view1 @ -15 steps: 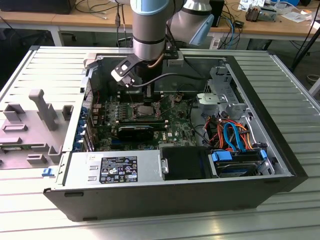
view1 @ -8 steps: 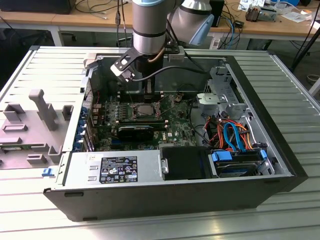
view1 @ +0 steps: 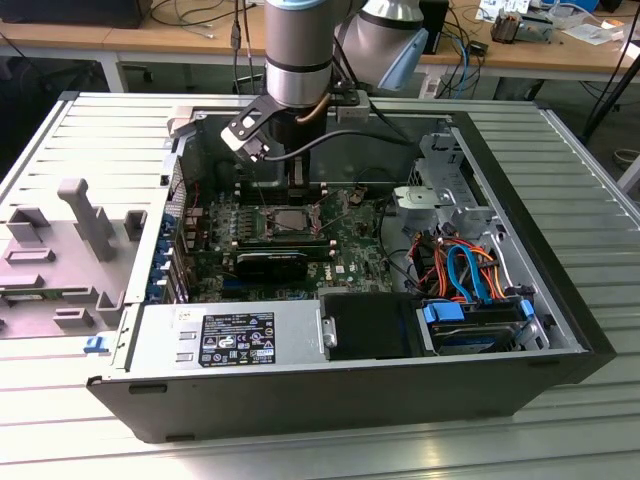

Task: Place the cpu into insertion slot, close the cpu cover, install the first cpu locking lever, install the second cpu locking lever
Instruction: 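Place the cpu into insertion slot, then close the cpu cover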

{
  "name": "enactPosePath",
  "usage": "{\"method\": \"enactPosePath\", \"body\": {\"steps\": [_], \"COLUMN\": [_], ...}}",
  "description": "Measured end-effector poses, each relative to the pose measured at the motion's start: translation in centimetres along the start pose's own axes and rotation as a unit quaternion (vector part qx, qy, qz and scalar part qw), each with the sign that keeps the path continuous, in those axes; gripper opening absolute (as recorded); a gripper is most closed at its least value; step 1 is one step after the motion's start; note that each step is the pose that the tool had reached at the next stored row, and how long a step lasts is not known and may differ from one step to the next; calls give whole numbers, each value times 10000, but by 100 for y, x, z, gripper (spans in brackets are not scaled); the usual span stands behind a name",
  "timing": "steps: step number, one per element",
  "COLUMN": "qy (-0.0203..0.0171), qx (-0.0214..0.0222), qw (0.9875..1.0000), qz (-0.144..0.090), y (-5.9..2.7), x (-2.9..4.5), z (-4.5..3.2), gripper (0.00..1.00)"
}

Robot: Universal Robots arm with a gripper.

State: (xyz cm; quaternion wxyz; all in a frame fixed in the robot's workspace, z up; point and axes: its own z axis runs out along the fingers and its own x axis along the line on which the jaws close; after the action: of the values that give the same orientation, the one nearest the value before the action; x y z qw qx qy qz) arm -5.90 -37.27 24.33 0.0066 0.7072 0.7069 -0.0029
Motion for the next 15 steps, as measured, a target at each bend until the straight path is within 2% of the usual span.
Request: {"method": "enactPosePath", "body": {"steps": [6, 9, 13, 15], "qy": [0, 0, -1, 0], "qx": [0, 0, 11, 30], "qw": [10000, 10000, 10000, 10000], "qz": [0, 0, 0, -1], "y": [0, 6, 59, 115], "x": [0, -27, -57, -61], "z": [-1, -2, -11, -18], "gripper": [11, 11, 11, 11]}}
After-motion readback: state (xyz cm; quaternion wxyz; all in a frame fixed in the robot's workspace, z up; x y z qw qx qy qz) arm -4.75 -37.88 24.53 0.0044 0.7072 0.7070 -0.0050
